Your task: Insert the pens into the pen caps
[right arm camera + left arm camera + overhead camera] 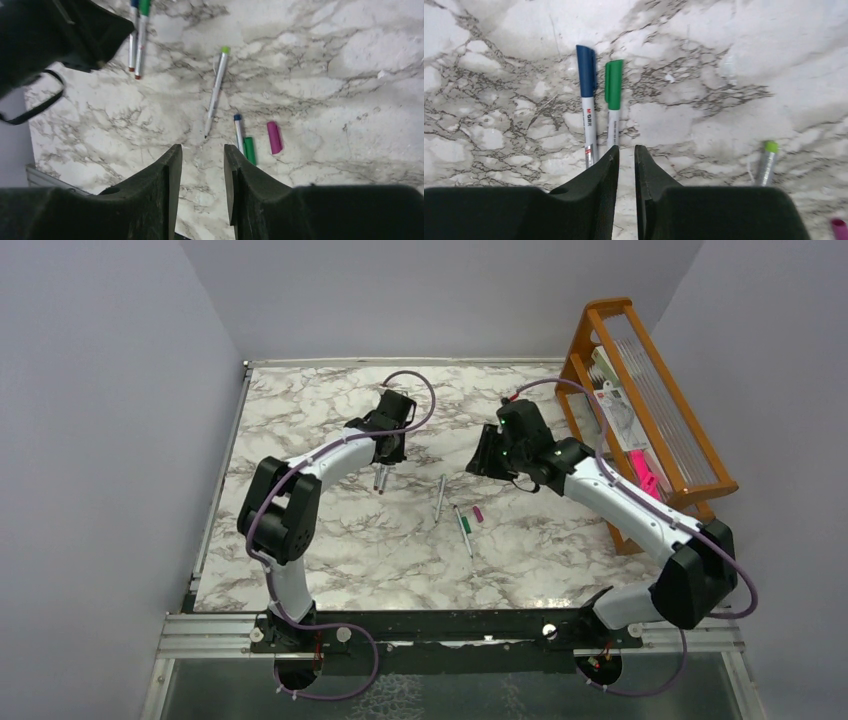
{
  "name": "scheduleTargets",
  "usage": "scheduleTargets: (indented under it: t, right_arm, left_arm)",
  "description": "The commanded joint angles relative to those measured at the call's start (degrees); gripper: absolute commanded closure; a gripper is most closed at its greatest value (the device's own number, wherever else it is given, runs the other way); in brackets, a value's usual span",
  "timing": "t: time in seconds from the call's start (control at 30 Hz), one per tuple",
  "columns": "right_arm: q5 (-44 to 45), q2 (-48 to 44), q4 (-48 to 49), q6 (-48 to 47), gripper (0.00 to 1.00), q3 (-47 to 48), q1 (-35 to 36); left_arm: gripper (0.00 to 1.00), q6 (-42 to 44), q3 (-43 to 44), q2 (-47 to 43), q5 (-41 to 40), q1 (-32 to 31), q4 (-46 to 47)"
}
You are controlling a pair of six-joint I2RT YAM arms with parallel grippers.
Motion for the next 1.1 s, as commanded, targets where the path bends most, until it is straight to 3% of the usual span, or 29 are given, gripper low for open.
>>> scheduleTargets:
  t: [0.0, 0.1, 0.13, 0.27, 0.37, 0.5, 0.57, 0.93, 1.07]
  right_arm:
    - [-3.8, 3.9, -4.8, -2.9, 0.71, 0.5, 0.0]
    - [-5.3, 5.8, -5.0, -4.0, 0.95, -0.4, 0.0]
    - [-5.9, 6.7, -5.5, -4.3, 0.99, -0.4, 0.0]
    - [-7.8, 9.2, -6.4, -6.4, 0.99, -0.7, 1.0]
    - [-7.6, 9.6, -7.6, -6.4, 0.90, -1.5, 2.7]
    - [-7.9, 8.2, -7.2, -5.2, 0.62, -5.2, 4.7]
    - [-8.3, 7.7, -7.0, -4.4, 0.56, -7.1, 5.5]
    - [-3.9, 11.6, -10.0, -3.0, 0.55, -7.9, 11.5]
    - [-2.8, 13.5, -9.3, -3.1, 0.61, -7.7, 11.5]
  left_arm:
    - [0.81, 1.1, 1.7, -4.3, 8.5, -0.8, 1.7]
    - [0.94, 0.4, 2.1, -4.3, 13.6, -1.1, 1.8]
    - [1.00, 0.5, 2.1, -4.1, 14.9, -1.1, 1.9]
    - [1.00, 0.9, 3.7, -2.7, 20.0, -1.3, 2.5]
    - [1.00, 1.2, 4.4, -1.9, 23.6, -1.7, 3.7]
    - [0.84, 2.2, 6.4, -0.9, 25.2, -3.5, 4.7]
    - [0.81, 2.0, 7.6, 0.1, 25.1, -4.3, 4.9]
    - [0.77, -1.1, 8.1, 1.9, 22.0, -5.0, 4.6]
    - [0.77, -2.6, 6.8, 1.3, 21.9, -4.4, 4.5]
